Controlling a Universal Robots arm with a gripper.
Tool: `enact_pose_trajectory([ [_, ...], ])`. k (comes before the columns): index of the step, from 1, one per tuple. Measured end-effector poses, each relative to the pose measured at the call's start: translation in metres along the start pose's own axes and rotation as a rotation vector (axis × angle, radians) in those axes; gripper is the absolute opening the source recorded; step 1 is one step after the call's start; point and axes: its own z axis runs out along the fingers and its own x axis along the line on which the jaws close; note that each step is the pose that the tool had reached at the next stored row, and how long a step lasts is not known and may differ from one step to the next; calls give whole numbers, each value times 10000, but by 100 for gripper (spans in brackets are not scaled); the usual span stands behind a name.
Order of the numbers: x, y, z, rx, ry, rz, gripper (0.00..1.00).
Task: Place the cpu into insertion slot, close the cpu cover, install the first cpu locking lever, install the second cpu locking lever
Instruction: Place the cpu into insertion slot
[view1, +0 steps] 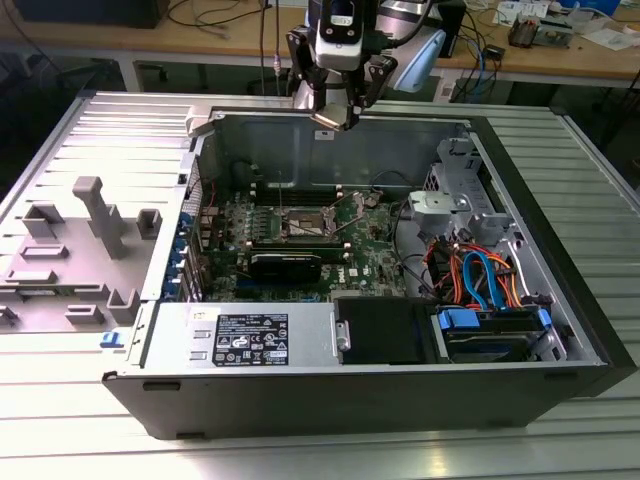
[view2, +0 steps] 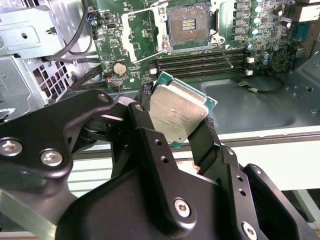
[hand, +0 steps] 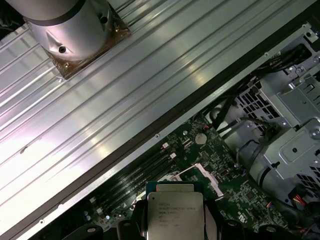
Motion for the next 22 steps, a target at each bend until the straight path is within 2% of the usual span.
enact_pose_trajectory([
  [22, 3, -2, 0, -3, -14, 158, 55],
])
